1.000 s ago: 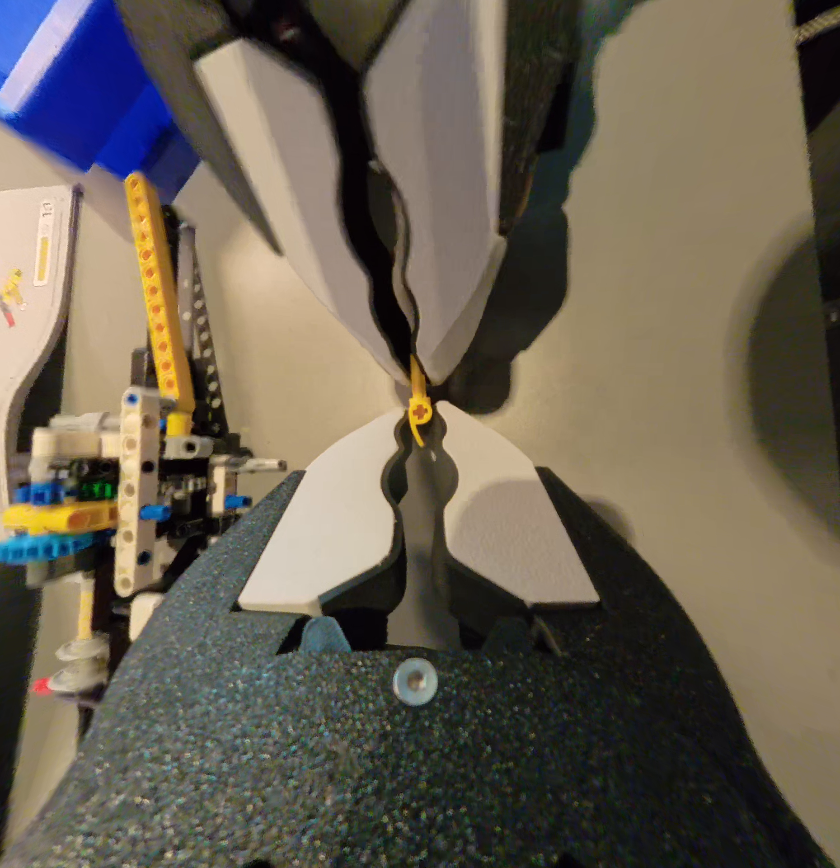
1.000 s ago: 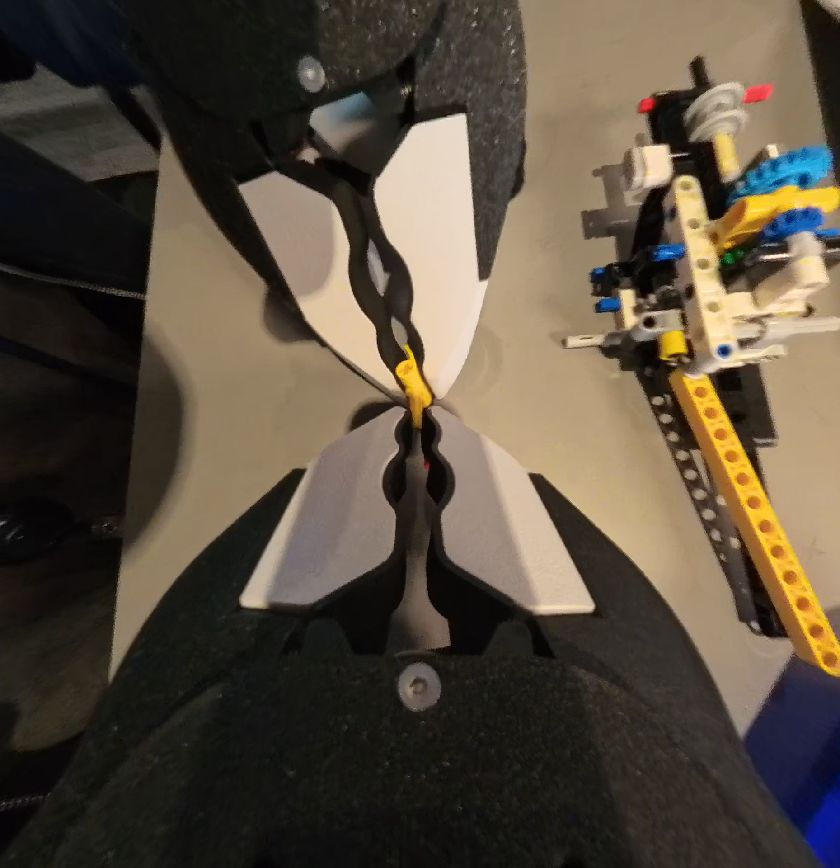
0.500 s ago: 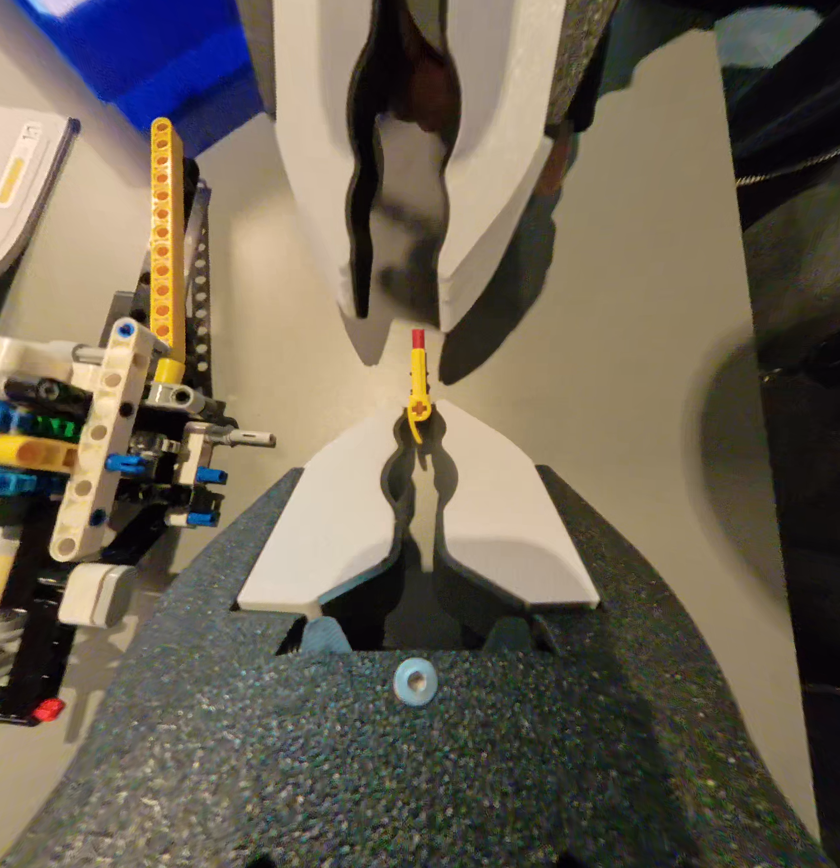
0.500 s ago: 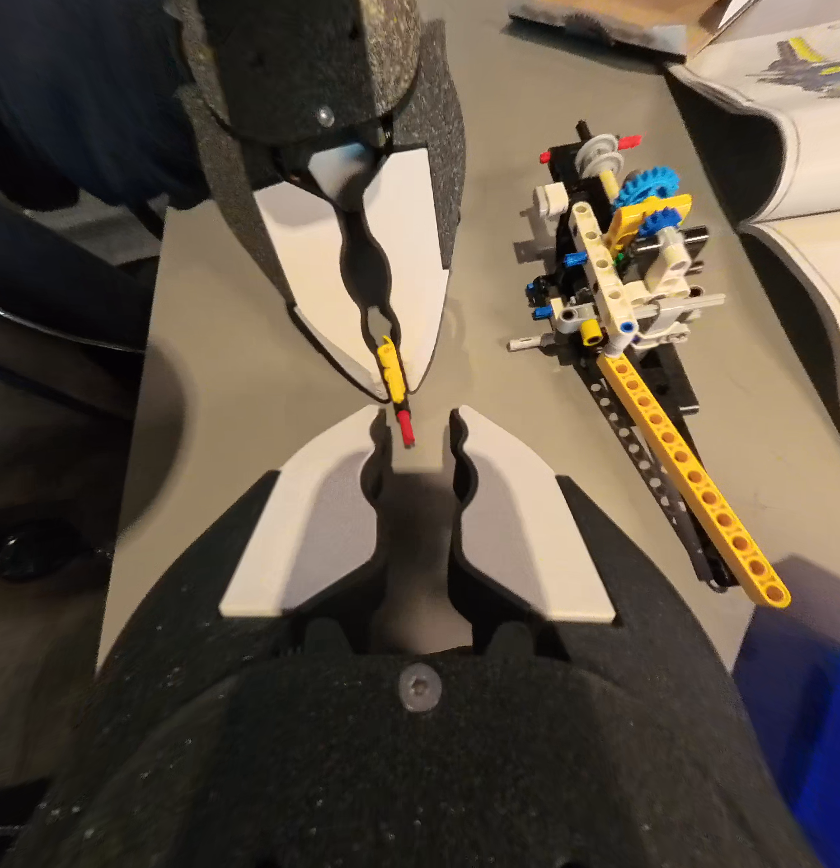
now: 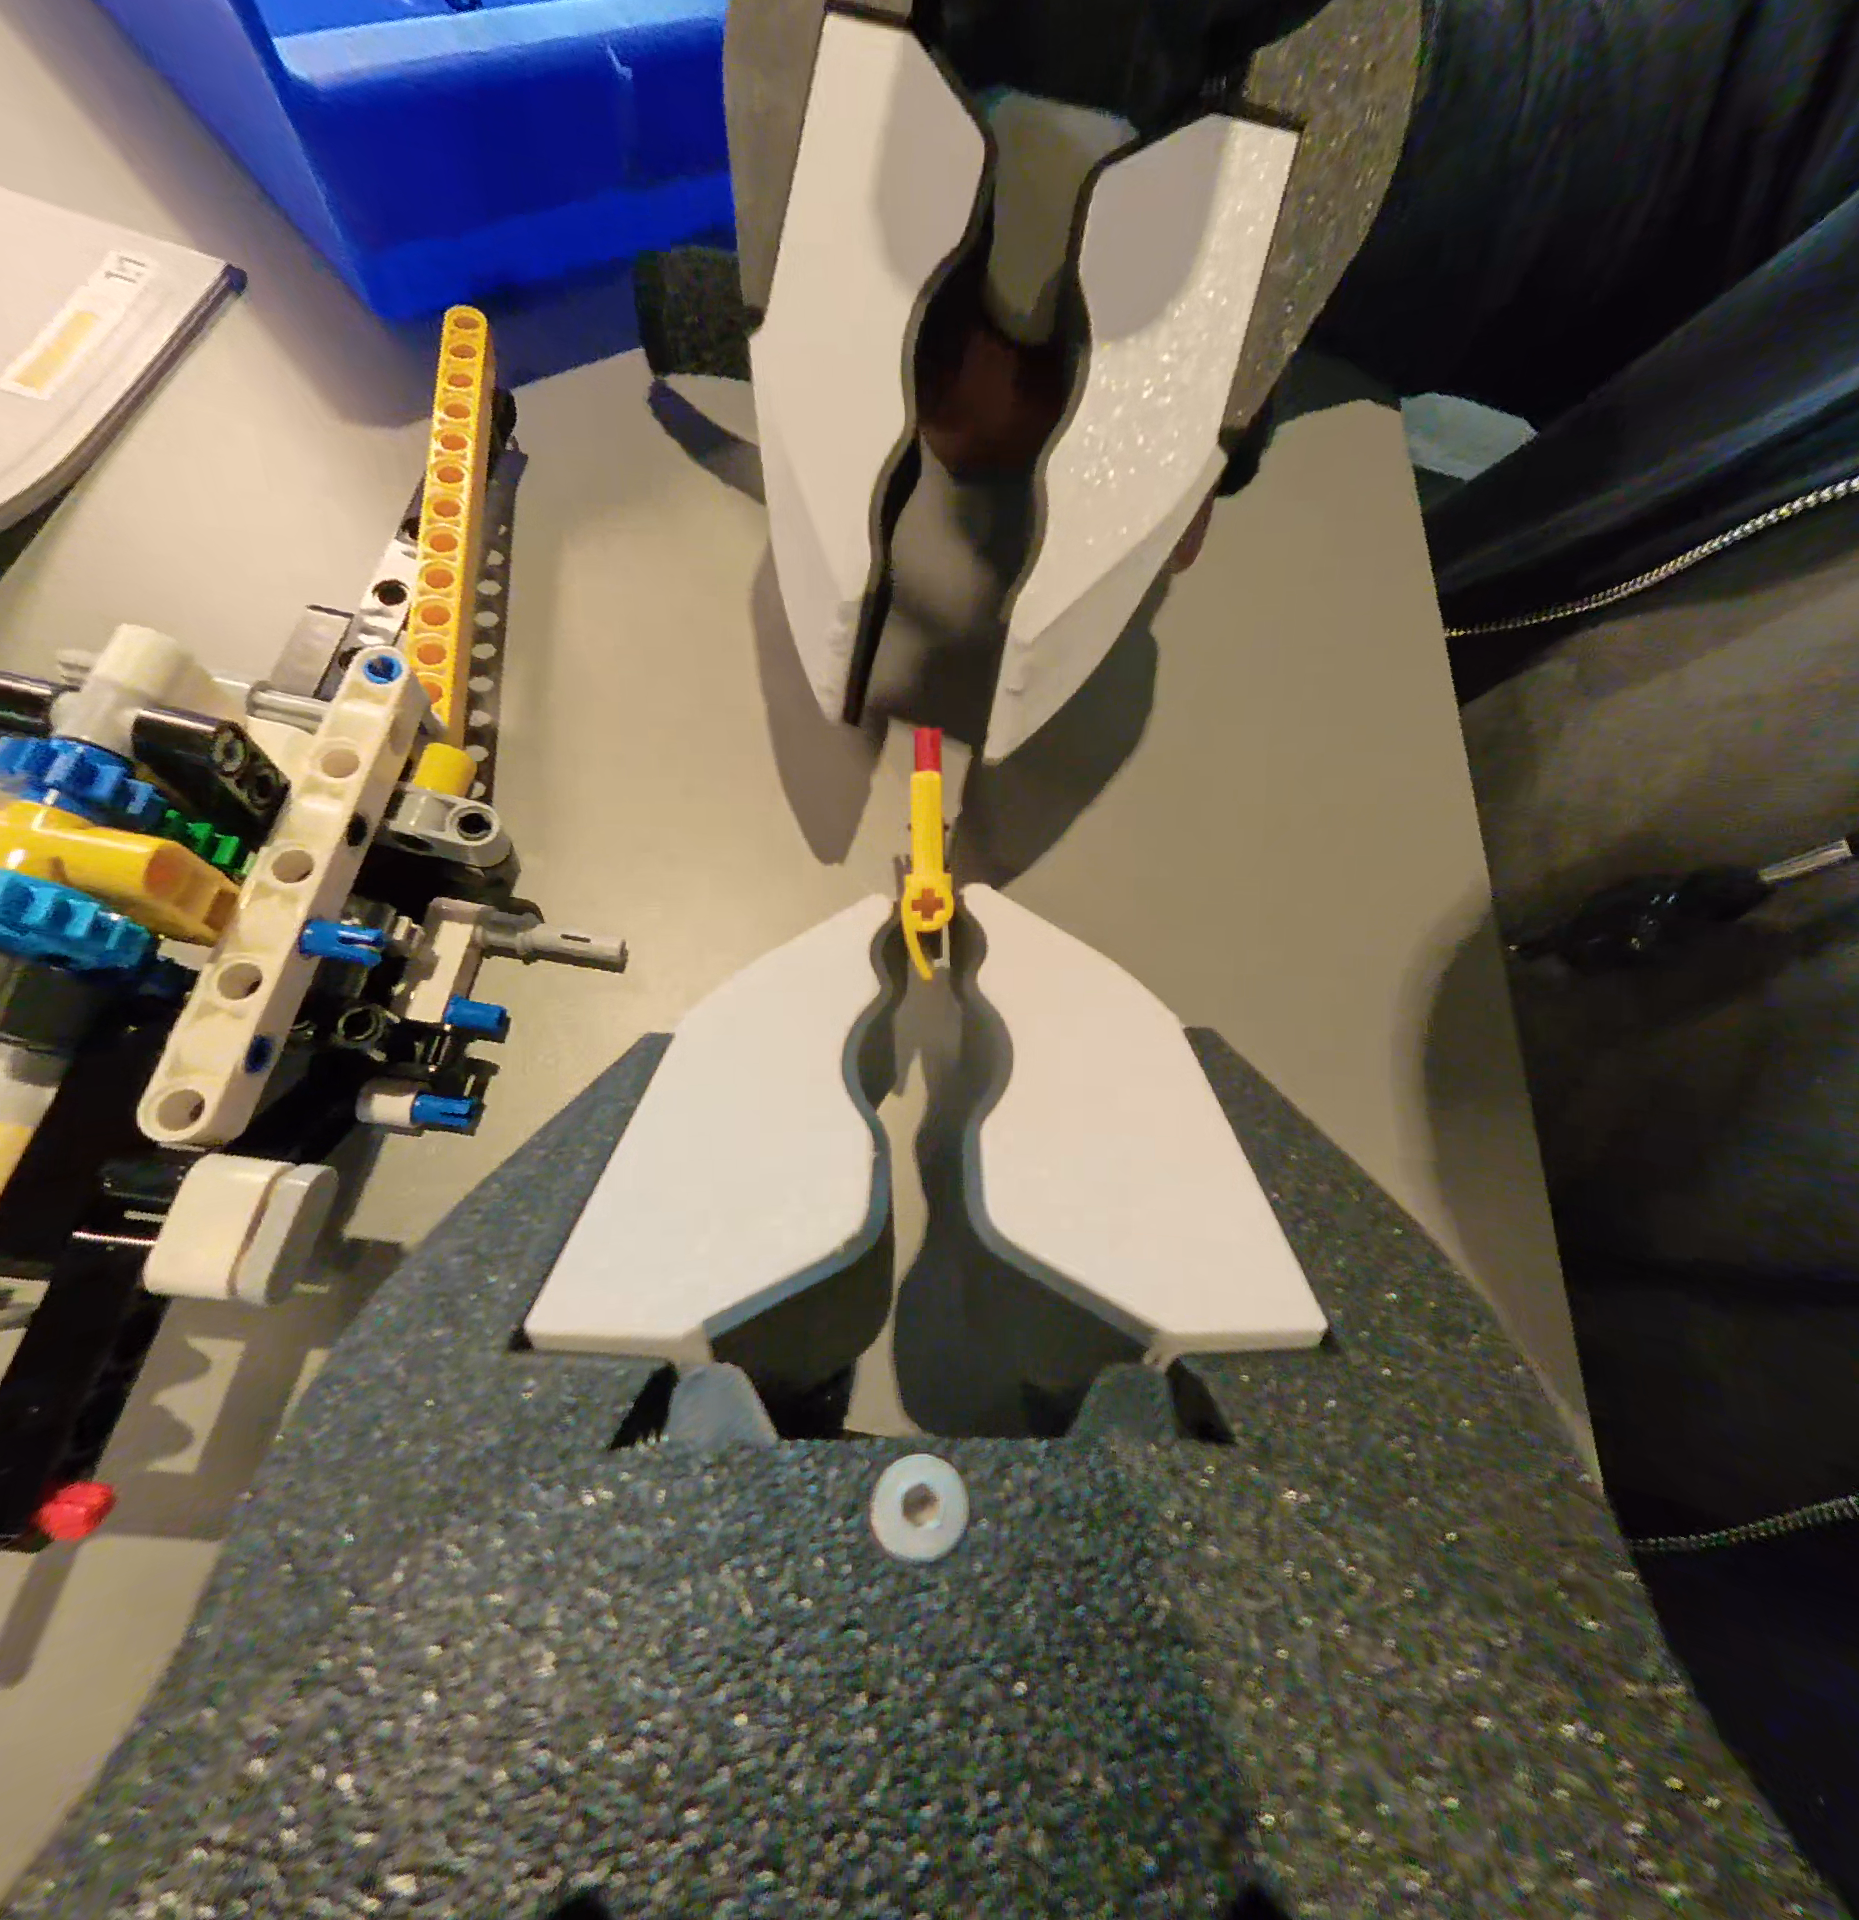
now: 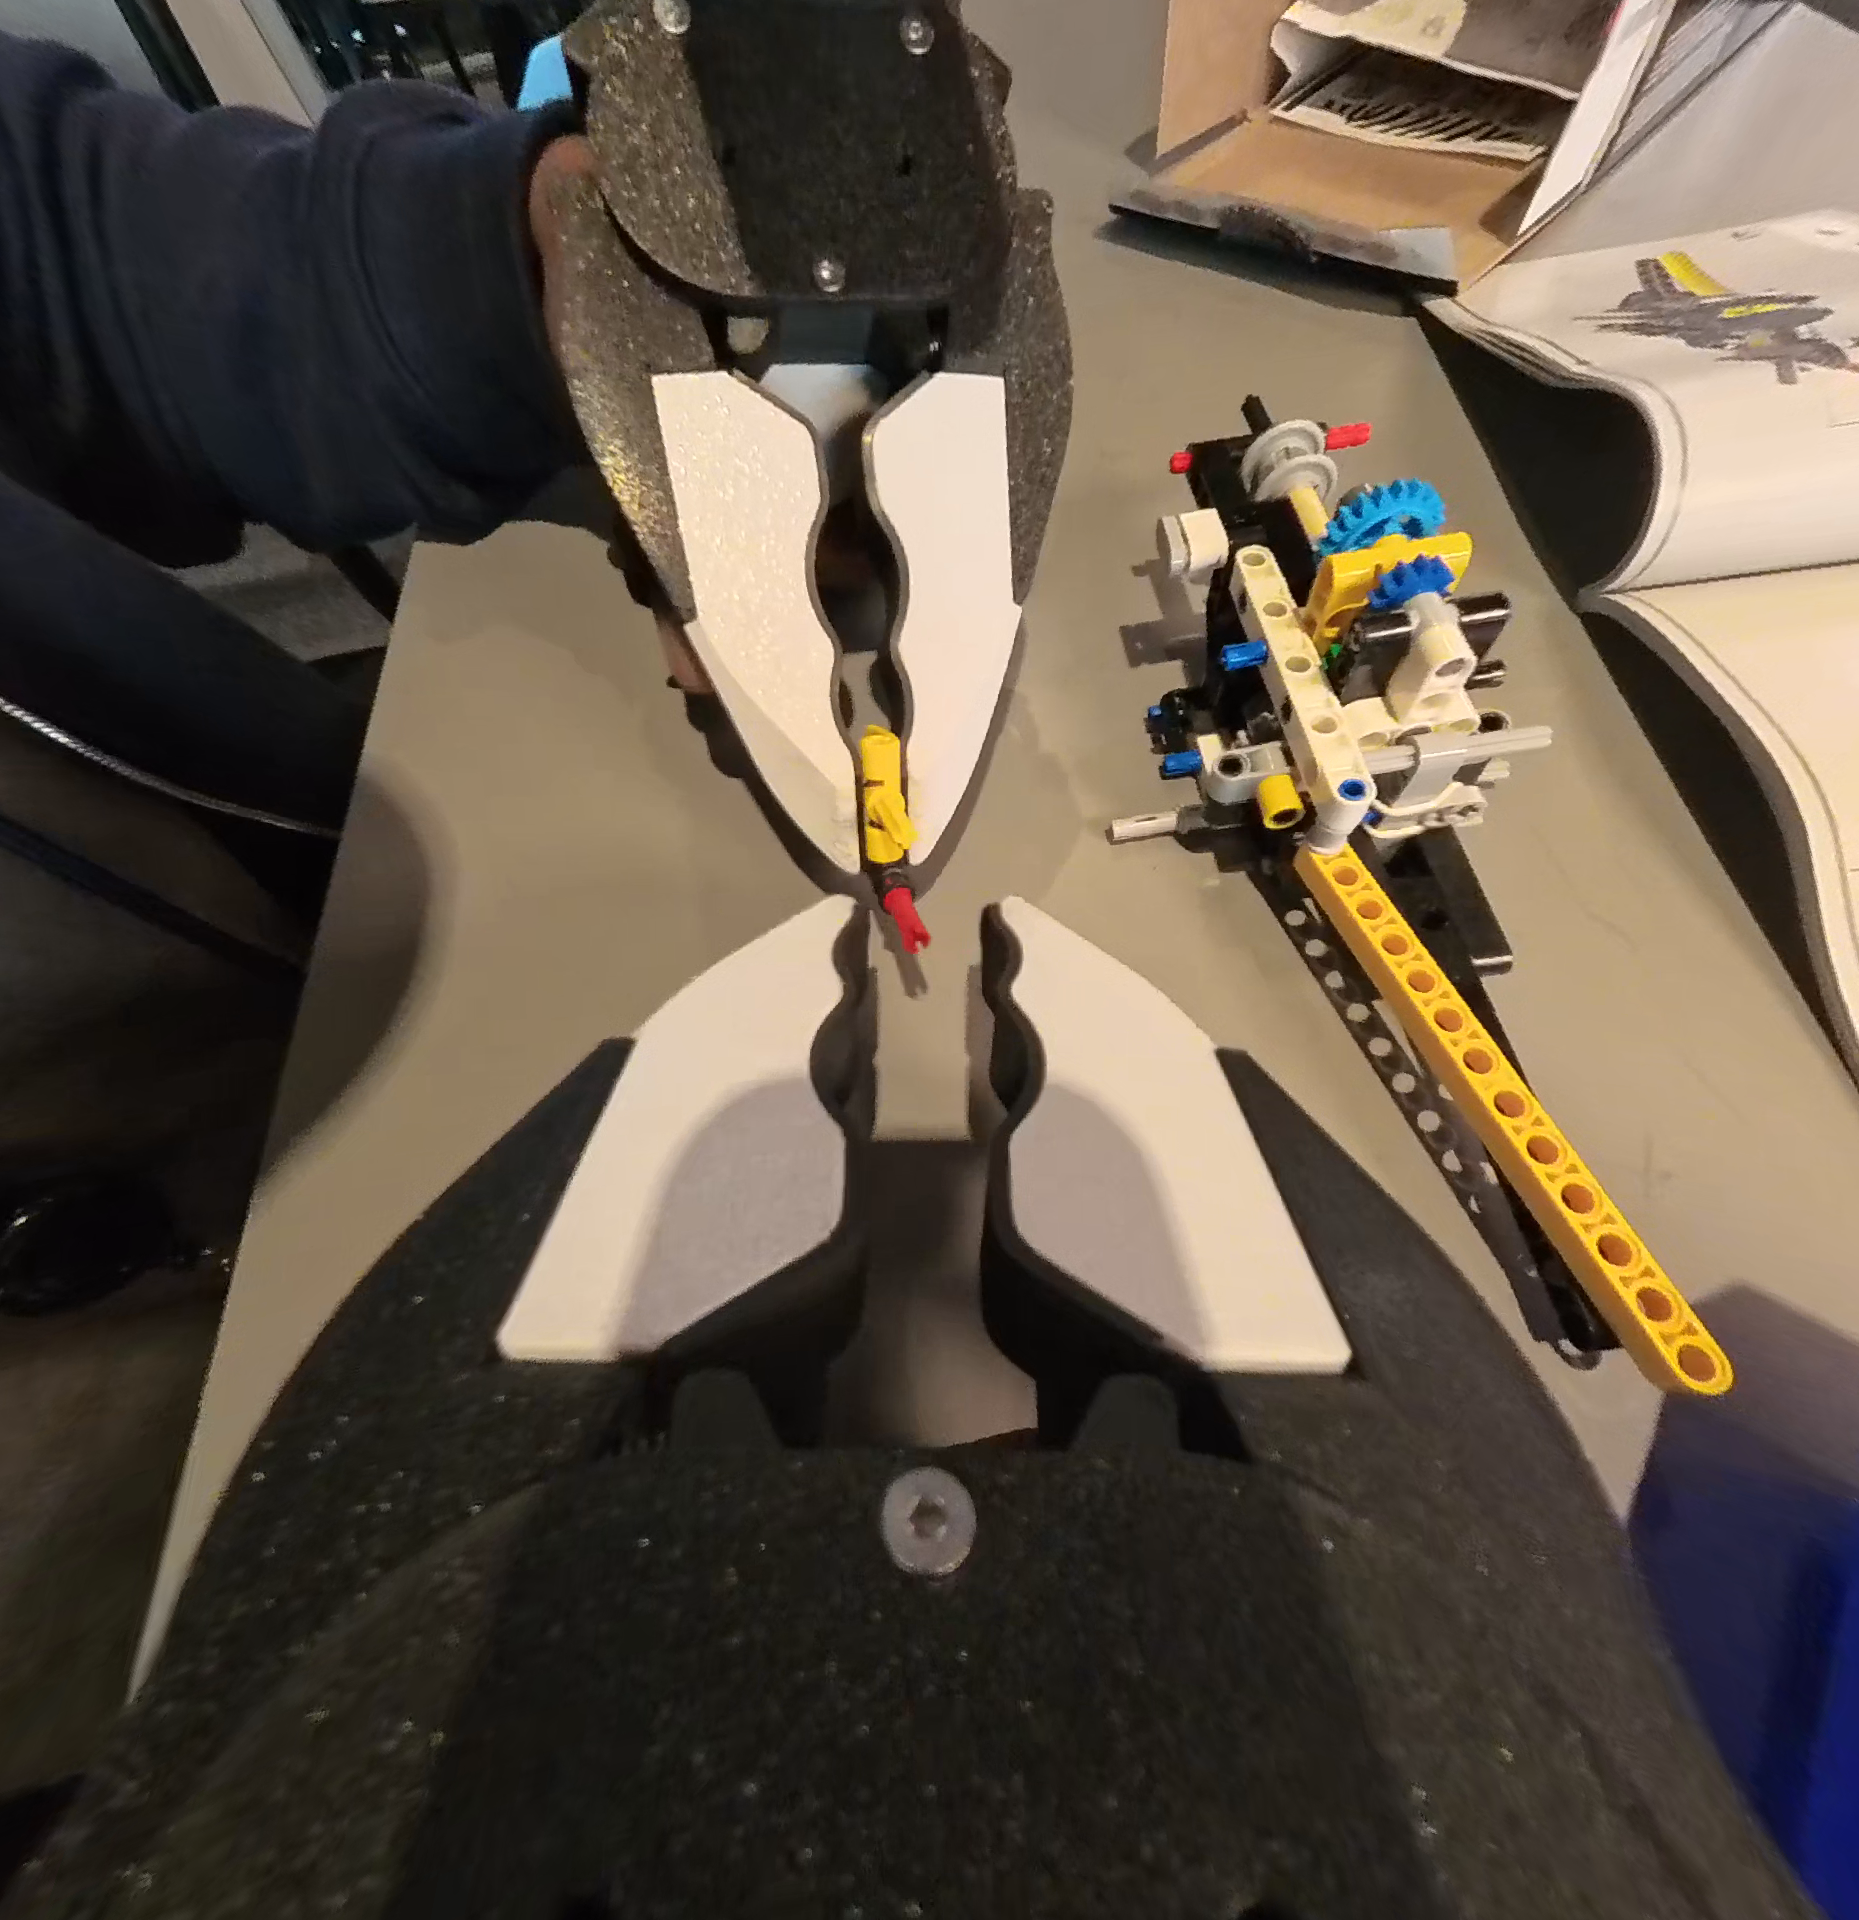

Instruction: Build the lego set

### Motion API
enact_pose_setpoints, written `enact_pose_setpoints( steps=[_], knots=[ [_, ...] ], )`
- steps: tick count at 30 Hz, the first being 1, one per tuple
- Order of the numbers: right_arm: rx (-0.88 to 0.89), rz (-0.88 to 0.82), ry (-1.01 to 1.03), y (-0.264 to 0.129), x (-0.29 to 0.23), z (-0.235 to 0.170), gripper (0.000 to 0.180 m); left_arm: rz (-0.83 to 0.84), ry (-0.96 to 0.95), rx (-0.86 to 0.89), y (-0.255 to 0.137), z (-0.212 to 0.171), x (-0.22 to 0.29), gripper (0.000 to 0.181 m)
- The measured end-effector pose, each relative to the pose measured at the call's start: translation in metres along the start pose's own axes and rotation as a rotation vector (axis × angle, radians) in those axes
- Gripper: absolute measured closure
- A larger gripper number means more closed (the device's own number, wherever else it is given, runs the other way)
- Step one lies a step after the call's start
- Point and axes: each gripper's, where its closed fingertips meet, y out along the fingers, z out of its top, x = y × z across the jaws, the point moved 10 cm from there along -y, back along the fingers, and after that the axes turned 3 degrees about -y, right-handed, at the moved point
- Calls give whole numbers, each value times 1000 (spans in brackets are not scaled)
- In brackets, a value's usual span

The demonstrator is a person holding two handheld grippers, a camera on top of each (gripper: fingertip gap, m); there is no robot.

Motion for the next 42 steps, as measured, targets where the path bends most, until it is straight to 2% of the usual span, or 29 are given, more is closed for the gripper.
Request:
enact_pose_setpoints(
  steps=[5, 12, 23, 30, 42],
  knots=[
    [-26, -52, -11, -3, 1, -3, 159, -6, -27, 9, -1, 0, -3, 174],
    [-23, -52, 89, -5, 9, -5, 159, -89, -121, 4, -2, 1, -11, 173],
    [-15, -64, 88, -2, 9, -4, 159, -163, -173, 114, -11, 2, -18, 173],
    [10, -83, 52, 0, 8, 0, 159, -169, -190, 102, -11, 1, -19, 173],
    [1, -56, -149, 5, -2, 4, 160, -217, -252, 86, -8, 2, -18, 174]
  ],
)
